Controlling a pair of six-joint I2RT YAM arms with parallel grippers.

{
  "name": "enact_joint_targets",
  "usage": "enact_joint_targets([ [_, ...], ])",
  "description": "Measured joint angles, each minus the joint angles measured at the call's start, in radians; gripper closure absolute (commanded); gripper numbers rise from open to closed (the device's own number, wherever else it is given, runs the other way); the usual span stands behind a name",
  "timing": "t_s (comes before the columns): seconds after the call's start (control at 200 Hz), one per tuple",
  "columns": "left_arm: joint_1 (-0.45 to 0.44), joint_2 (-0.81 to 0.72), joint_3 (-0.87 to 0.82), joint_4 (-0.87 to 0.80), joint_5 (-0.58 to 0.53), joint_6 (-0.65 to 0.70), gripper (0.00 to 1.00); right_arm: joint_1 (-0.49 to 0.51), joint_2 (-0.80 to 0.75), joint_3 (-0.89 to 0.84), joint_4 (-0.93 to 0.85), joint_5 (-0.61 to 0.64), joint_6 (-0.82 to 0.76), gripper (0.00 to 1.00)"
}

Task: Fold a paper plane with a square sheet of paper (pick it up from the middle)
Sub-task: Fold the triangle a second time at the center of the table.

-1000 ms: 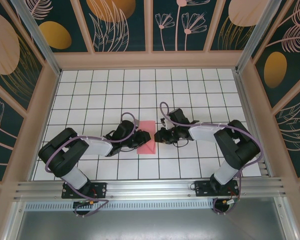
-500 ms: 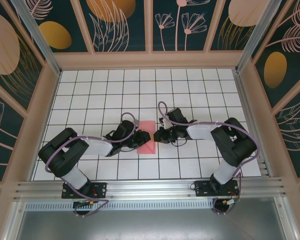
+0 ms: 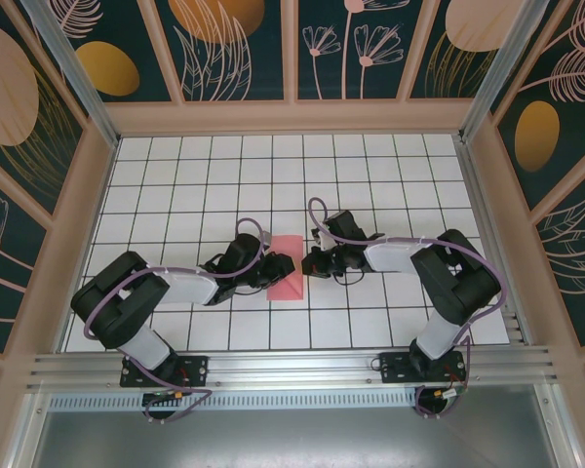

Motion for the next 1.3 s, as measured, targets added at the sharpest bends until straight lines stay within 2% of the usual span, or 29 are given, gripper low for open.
enact_joint_targets([
  [0.415, 0.000, 0.042, 0.000, 0.062, 0.052, -0.013, 0.75, -0.004, 0.000, 0.010, -0.007, 0.042, -0.019, 0.95],
  [1.301, 0.000, 0.071, 0.000, 0.029, 0.044, -0.015, 0.77, -0.004, 0.031, 0.023, -0.014, 0.045, -0.019, 0.95],
])
